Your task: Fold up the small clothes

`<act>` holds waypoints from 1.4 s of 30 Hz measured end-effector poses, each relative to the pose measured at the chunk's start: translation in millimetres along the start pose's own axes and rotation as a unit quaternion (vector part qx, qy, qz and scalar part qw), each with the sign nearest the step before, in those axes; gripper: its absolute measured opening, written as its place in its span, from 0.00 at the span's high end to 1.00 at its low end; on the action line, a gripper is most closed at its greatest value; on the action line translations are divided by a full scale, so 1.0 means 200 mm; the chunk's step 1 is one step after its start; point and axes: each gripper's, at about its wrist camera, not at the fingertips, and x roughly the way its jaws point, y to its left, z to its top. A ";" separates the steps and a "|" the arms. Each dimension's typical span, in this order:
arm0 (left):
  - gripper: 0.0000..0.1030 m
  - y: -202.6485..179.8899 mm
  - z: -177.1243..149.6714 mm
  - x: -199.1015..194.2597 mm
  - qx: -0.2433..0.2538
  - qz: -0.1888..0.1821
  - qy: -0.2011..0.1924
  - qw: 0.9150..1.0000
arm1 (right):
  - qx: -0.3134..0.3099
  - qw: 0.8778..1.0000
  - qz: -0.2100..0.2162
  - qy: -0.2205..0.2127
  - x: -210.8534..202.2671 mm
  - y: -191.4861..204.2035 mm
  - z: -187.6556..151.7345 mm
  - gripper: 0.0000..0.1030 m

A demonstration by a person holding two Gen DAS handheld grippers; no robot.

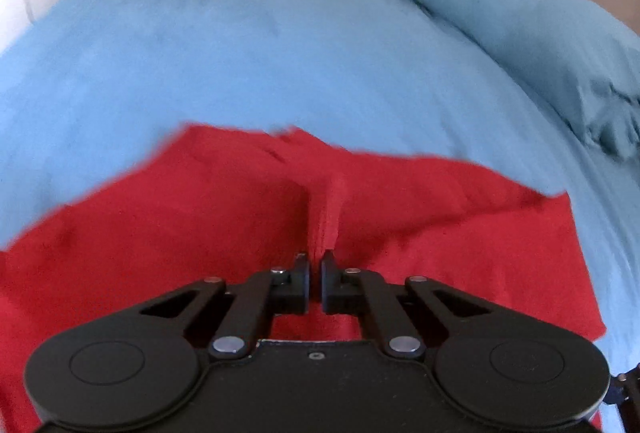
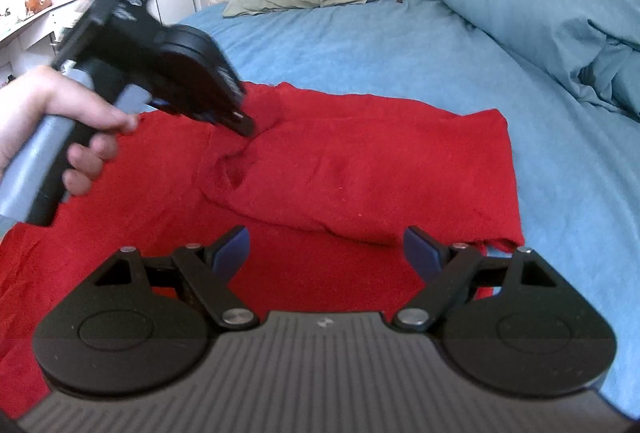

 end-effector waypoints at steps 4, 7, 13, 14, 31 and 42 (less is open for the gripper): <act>0.95 0.24 -0.04 -0.19 -0.066 0.001 -0.038 0.997 | 0.004 1.000 0.003 -0.005 -0.01 0.00 0.02 0.03; 0.95 0.40 -0.16 -0.27 -0.106 0.023 -0.051 0.993 | 0.008 1.000 0.002 -0.003 -0.01 0.02 0.00 0.03; 0.95 0.62 -0.36 -0.24 -0.164 0.046 -0.045 0.984 | 0.025 0.999 0.009 0.018 0.02 0.05 -0.02 0.03; 0.95 0.64 -0.39 -0.23 -0.169 0.054 -0.051 0.983 | 0.025 0.999 0.009 0.024 0.02 0.05 -0.02 0.03; 0.78 0.81 -0.52 -0.34 -0.208 0.078 -0.101 0.970 | 0.044 0.997 -0.035 0.051 0.09 -0.09 0.00 0.03; 0.40 0.76 -0.43 -0.46 -0.142 0.100 -0.131 0.976 | 0.040 0.999 -0.011 0.001 0.01 -0.01 0.11 0.01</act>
